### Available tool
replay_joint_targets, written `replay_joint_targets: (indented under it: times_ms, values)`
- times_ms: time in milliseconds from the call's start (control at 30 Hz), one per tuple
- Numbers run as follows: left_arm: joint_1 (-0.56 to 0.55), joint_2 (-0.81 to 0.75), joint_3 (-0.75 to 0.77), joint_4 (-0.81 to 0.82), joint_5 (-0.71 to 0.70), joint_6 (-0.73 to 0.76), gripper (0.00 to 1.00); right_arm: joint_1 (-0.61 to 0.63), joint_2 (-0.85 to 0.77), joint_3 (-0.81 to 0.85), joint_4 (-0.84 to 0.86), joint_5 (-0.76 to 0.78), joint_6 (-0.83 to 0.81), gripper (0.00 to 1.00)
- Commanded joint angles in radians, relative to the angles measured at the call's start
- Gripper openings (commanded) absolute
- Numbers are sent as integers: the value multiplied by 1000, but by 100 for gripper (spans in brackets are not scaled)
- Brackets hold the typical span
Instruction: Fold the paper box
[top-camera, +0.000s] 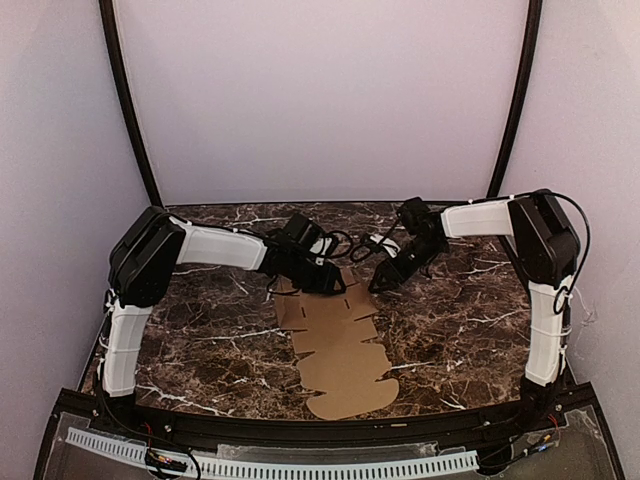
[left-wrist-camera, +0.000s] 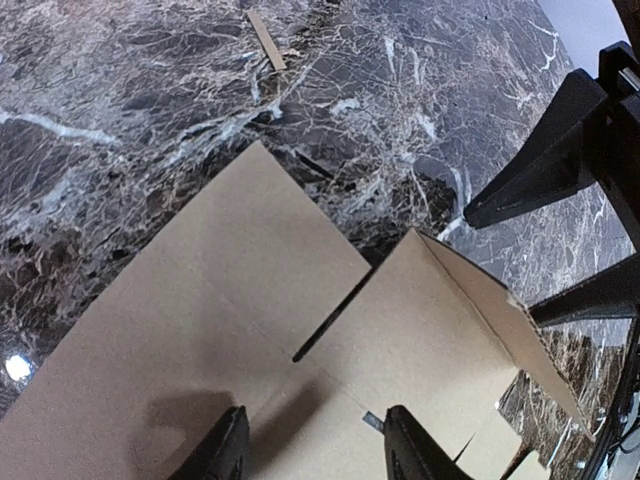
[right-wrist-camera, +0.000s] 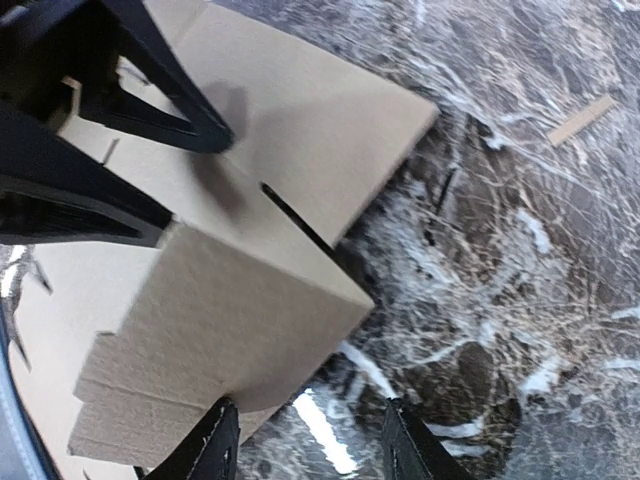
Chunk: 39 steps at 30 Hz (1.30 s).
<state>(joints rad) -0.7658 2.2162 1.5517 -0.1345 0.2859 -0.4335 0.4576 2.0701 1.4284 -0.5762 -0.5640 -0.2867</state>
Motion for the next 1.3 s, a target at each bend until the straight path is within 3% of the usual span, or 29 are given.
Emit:
replay_joint_targets:
  times_ms: [0, 300, 533, 700, 900, 1100, 1267]
  values:
    - [-7, 62, -23, -60, 8, -26, 46, 6, 9, 20, -19, -124, 30, 49]
    - [-9, 63, -62, -19, 10, -58, 44, 61, 43, 18, -25, 25, 31, 50]
    - [-11, 54, -76, -4, 7, -66, 43, 168, 43, -19, 20, 405, 78, 50]
    - [-12, 28, -103, 35, 0, -76, 42, 186, 71, -45, 35, 537, 63, 50]
    - [-11, -93, -168, 167, -41, -69, 46, 176, 21, -102, 76, 481, 49, 50]
    - [-9, -107, -137, 154, -82, -16, 49, 156, -208, -128, 112, 455, -11, 51]
    - [-11, -108, -63, 82, -105, -6, 49, 110, -268, -101, 109, 432, -21, 52]
